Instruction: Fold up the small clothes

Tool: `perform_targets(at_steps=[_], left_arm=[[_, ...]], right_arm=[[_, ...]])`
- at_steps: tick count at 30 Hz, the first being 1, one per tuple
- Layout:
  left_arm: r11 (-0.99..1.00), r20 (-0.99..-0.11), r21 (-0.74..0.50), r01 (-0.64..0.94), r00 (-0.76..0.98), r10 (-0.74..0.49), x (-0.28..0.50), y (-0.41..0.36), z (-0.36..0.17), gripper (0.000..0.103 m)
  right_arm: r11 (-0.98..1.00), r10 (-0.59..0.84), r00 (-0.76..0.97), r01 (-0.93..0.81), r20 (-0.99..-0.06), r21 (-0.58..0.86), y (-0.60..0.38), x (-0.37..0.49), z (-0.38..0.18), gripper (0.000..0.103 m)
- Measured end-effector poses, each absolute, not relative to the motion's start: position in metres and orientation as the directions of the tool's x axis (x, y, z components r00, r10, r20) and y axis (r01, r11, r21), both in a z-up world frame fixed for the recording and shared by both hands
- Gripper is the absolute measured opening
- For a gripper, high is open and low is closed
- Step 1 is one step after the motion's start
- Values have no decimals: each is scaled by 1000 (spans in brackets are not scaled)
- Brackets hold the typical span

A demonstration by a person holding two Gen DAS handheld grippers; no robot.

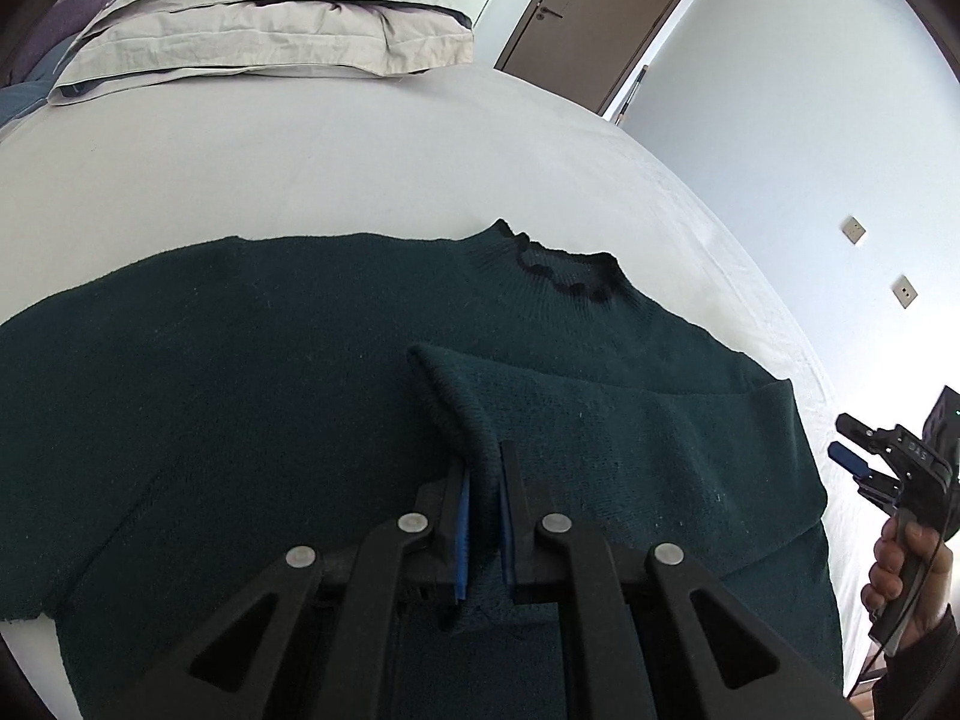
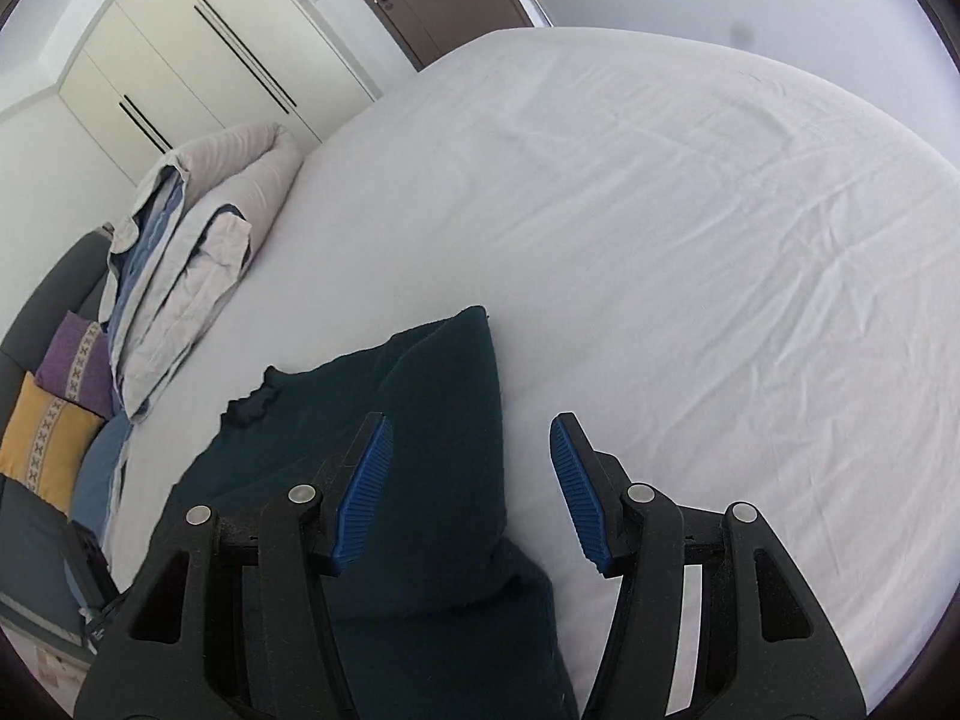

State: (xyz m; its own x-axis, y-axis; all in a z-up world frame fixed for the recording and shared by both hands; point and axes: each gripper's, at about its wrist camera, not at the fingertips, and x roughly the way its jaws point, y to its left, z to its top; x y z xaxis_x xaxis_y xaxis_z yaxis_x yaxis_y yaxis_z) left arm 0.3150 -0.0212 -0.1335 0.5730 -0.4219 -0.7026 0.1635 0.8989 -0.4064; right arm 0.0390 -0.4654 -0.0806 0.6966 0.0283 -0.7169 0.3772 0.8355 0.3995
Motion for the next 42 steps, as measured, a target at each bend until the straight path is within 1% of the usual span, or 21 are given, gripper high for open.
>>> perform_targets(at_steps=[5, 6, 8, 9, 10, 15, 18, 21, 22, 24, 26, 27, 28, 31, 32, 33, 34, 35, 37, 40, 42], left_arm=[[893, -683, -418, 166, 591, -429, 316, -21, -144, 9], [891, -675, -421, 169, 598, -432, 315, -20, -145, 9], [891, -669, -421, 171, 605, -432, 312, -18, -146, 9], [892, -669, -419, 170, 607, -430, 312, -19, -147, 9], [893, -667, -417, 170, 611, -428, 311, -18, -148, 10], [890, -657, -425, 164, 621, -428, 308, -16, -152, 13], [876, -651, -455, 160, 611, -450, 311, -12, -156, 13], [864, -641, -476, 161, 609, -467, 310, -9, -157, 13], [860, -638, -483, 162, 608, -473, 310, -8, -158, 13], [852, -632, -497, 162, 605, -484, 310, -6, -159, 13], [850, -630, -501, 163, 604, -487, 310, -5, -159, 13], [850, -630, -501, 164, 604, -488, 310, -5, -159, 13], [850, -630, -500, 164, 605, -487, 310, -5, -159, 13], [849, -627, -501, 168, 606, -490, 310, -5, -159, 13], [849, -627, -501, 168, 605, -490, 310, -5, -160, 13], [849, -627, -500, 168, 606, -490, 310, -4, -160, 13], [849, -627, -501, 169, 605, -490, 310, -4, -160, 13], [848, -627, -503, 168, 605, -492, 310, -4, -160, 14], [846, -624, -505, 173, 604, -496, 309, -3, -160, 14], [847, -629, -503, 171, 600, -495, 309, -3, -159, 14], [848, -631, -501, 170, 599, -493, 307, -3, -159, 14]], right_arm=[[831, 57, 639, 396, -767, 391, -478, 82, -106, 53], [842, 44, 634, 392, -772, 370, -479, 87, -108, 51], [862, -18, 607, 412, -795, 296, -481, 94, -110, 28], [854, -16, 604, 423, -796, 304, -485, 97, -112, 14], [846, -3, 606, 426, -796, 321, -489, 99, -114, 8], [885, -62, 586, 407, -808, 226, -475, 112, -119, 5], [858, -45, 601, 432, -798, 277, -481, 116, -121, 4], [839, -87, 614, 470, -784, 275, -490, 108, -114, 0], [824, -65, 626, 473, -777, 312, -494, 100, -112, 0], [806, -32, 655, 463, -755, 368, -498, 82, -102, 4], [836, -31, 678, 421, -735, 353, -488, 59, -90, 16], [853, -43, 682, 406, -730, 329, -480, 48, -85, 42], [865, -50, 690, 391, -722, 314, -470, 39, -82, 64], [909, 3, 660, 311, -752, 277, -440, 32, -84, 66], [924, 4, 633, 293, -774, 244, -430, 35, -89, 63], [938, -7, 604, 281, -797, 204, -420, 40, -94, 56], [947, -19, 569, 273, -822, 167, -415, 41, -103, 37], [950, -33, 539, 280, -841, 142, -414, 36, -114, 27], [946, -45, 547, 291, -836, 140, -414, 36, -118, 17], [936, -52, 560, 317, -827, 156, -418, 35, -119, 11], [935, -70, 564, 325, -823, 143, -417, 34, -119, 11]])
